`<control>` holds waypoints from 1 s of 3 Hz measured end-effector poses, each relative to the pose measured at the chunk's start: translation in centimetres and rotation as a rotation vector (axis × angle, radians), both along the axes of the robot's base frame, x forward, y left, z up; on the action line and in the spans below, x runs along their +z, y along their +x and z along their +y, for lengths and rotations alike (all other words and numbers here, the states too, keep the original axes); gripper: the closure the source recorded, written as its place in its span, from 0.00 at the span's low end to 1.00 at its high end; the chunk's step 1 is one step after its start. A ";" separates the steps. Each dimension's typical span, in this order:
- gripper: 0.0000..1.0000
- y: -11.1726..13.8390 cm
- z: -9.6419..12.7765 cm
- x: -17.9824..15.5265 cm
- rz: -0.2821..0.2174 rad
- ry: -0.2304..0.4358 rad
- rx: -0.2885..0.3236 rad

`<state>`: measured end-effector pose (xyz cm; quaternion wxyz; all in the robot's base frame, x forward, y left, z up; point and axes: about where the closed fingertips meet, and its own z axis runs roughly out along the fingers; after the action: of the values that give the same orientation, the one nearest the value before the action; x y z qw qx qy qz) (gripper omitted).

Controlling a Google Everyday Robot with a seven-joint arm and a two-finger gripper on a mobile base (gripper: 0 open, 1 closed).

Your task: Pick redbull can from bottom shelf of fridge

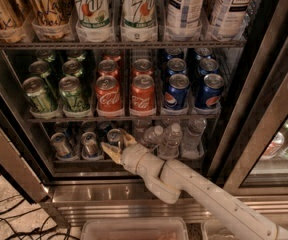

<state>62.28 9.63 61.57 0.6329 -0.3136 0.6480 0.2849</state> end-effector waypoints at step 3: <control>1.00 0.0 0.0 0.0 0.000 0.000 0.000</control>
Offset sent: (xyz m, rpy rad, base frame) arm 0.0000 0.0000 0.0000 0.0000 0.0000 0.0000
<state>62.28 9.63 61.58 0.6330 -0.3136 0.6479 0.2849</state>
